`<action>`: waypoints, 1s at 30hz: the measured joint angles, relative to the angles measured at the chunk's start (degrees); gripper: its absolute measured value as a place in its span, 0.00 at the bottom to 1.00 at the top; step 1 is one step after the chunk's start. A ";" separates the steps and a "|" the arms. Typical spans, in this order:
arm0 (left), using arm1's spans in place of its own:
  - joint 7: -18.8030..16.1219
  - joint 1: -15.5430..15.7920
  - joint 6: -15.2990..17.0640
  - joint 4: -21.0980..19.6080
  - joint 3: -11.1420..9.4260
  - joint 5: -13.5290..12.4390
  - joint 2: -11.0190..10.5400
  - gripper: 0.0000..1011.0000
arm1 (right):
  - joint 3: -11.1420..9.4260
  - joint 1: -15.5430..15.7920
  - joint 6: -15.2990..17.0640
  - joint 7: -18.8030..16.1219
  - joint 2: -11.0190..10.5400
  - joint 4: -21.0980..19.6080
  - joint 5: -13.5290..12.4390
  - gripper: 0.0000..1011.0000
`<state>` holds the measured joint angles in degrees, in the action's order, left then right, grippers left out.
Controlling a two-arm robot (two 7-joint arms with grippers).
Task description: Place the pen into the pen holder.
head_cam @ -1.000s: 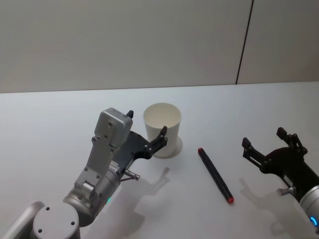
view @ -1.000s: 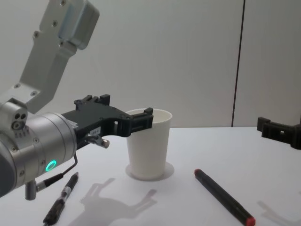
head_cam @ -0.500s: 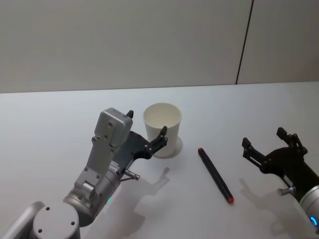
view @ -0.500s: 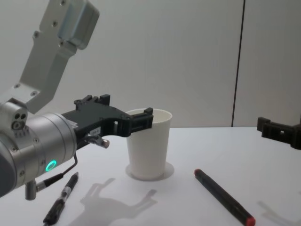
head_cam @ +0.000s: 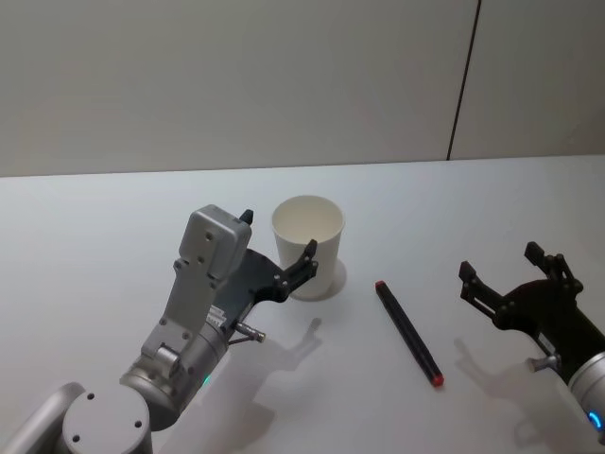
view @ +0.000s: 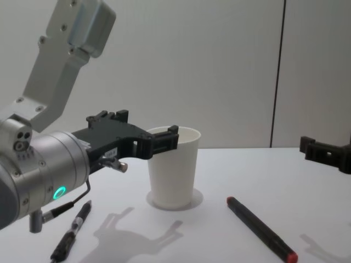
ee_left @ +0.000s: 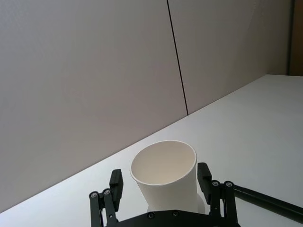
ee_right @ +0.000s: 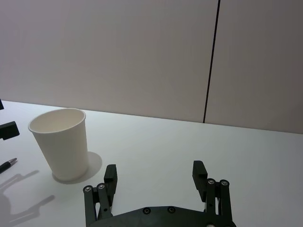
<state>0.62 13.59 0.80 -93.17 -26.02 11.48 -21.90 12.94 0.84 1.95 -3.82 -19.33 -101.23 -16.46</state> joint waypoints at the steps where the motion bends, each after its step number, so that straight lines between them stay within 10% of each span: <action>1: 0.00 0.00 0.00 0.00 0.00 0.00 0.00 0.99 | 0.00 0.00 0.00 0.00 0.00 0.00 0.00 0.99; 30: 0.00 0.00 0.00 0.00 0.00 0.00 0.00 0.99 | 0.17 0.38 0.55 0.73 0.30 -0.68 0.07 0.99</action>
<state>0.63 13.59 0.80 -93.17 -26.02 11.48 -21.89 13.11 1.21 2.50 -3.10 -19.03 -101.91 -16.39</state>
